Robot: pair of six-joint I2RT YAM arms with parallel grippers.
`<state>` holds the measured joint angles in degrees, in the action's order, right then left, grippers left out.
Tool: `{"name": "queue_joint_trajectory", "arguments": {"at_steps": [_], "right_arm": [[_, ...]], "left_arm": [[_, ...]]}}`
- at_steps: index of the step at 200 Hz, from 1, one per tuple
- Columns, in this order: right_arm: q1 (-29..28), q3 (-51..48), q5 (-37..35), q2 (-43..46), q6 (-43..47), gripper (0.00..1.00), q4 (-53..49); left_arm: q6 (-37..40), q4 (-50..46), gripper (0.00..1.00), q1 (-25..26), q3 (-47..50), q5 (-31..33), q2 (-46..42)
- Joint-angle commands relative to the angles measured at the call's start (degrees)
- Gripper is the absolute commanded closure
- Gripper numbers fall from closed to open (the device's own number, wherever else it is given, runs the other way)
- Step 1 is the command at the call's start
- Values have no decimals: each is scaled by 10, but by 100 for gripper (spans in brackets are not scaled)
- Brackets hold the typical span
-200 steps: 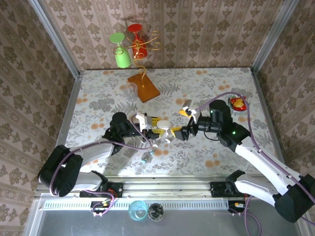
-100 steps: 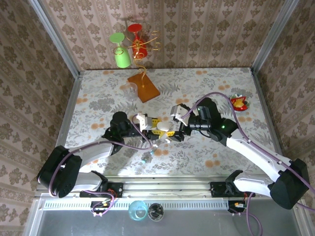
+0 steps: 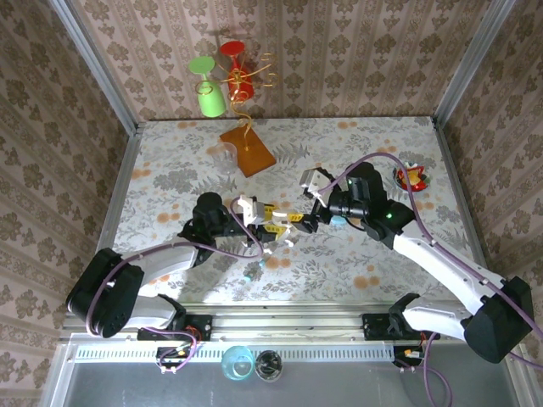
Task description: Insert wireless bluetooth earbuds into charging case
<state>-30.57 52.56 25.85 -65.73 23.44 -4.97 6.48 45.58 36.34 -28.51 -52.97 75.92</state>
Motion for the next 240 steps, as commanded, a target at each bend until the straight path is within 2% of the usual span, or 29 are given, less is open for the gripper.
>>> {"name": "queue_joint_trajectory", "arguments": {"at_steps": [1,57,82,120,157,174,200,222,240], "right_arm": [[3,5,-19,-3,-13,1,9],[3,25,-46,-19,-33,3,-12],[3,29,-10,-23,-26,6,-30],[2,33,67,-33,-6,18,-57],[-1,34,73,-45,-3,32,-56],[-2,34,61,-49,-5,32,-53],[-2,22,0,-42,-20,30,-16],[-9,19,28,-35,17,29,-28],[-25,15,15,-32,51,27,-42]], "left_arm": [[3,21,71,4,-16,-40,-3],[-11,25,71,5,-12,-52,-10],[-13,26,71,5,-10,-51,-15],[-20,26,71,4,-13,-57,-18],[-25,27,71,4,-13,-61,-18],[-27,27,71,4,-13,-63,-18],[-28,26,71,4,-12,-65,-19],[-31,26,71,3,-13,-65,-17],[-39,27,71,4,-15,-67,-17]]}}
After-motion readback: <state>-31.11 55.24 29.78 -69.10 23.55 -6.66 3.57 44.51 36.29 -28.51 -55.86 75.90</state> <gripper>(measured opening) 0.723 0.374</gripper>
